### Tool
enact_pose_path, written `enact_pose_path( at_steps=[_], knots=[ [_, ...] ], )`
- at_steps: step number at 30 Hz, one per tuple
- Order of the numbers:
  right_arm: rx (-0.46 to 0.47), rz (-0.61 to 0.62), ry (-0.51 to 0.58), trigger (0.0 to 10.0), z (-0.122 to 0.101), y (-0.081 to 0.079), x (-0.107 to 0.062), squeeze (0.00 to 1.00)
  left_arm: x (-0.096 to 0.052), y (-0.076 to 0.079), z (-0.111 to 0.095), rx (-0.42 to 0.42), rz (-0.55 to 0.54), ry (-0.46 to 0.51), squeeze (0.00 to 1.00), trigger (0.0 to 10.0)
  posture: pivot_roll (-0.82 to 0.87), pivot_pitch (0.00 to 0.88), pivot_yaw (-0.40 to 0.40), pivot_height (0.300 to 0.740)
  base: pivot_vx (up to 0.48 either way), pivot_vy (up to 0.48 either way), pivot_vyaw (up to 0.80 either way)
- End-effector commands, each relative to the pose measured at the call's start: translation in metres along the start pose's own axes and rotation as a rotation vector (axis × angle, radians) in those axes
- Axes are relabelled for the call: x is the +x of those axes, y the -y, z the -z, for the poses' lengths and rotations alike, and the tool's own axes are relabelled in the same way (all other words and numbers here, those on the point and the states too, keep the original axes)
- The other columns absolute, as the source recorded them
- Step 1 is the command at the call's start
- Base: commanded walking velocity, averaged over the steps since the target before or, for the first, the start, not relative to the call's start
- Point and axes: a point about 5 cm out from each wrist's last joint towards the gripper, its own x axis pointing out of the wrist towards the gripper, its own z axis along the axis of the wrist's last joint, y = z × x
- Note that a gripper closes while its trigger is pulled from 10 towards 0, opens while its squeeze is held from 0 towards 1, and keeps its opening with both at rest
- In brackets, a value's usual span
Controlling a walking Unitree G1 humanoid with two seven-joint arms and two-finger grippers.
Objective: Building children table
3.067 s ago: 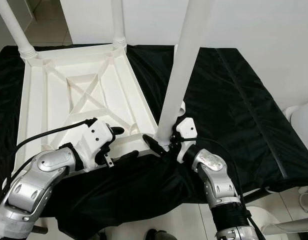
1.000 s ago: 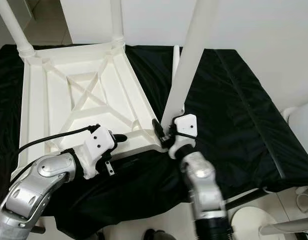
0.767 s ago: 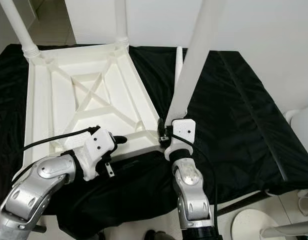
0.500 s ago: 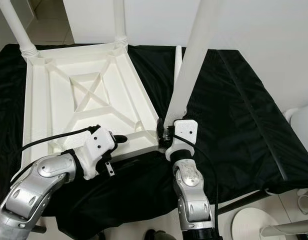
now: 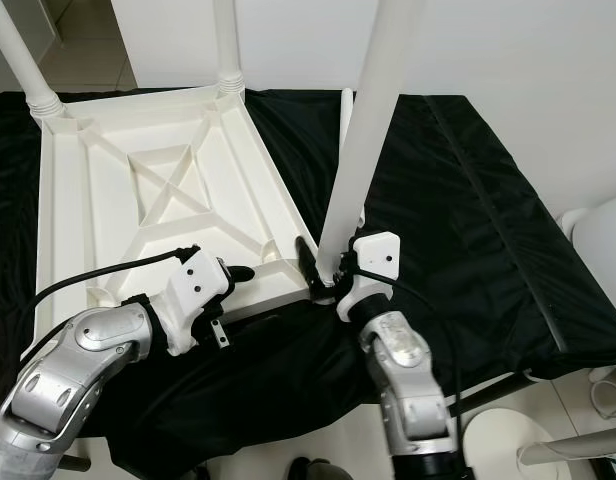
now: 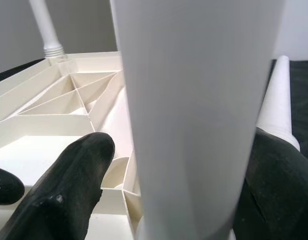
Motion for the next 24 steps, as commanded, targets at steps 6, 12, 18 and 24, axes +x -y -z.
enact_pose_path(
  at_steps=[6, 12, 18, 24],
  knots=[
    [-0.059, -0.270, -0.066, 10.0, 0.006, 0.017, 0.000, 0.00, 0.000, 0.001, -0.001, -0.031, 0.030, 0.003, 0.00, 10.0, 0.10, 0.132, -0.023, 0.740, 0.000, 0.000, 0.00],
    [-0.105, -0.353, -0.119, 6.5, 0.017, 0.028, 0.010, 0.00, 0.000, 0.002, -0.003, -0.022, 0.036, 0.006, 0.00, 10.0, 0.11, 0.130, -0.013, 0.740, 0.000, 0.000, 0.00],
    [-0.079, -0.394, -0.134, 0.0, 0.024, 0.027, 0.014, 0.00, -0.002, -0.001, -0.003, -0.019, 0.025, -0.001, 0.00, 10.0, 0.12, 0.130, -0.012, 0.740, 0.000, 0.000, 0.00],
    [-0.052, -0.419, -0.129, 0.0, 0.026, 0.027, 0.012, 0.00, -0.003, -0.002, -0.003, -0.019, 0.016, -0.003, 0.00, 10.0, 0.12, 0.132, -0.020, 0.740, 0.000, 0.000, 0.00]
  ],
)
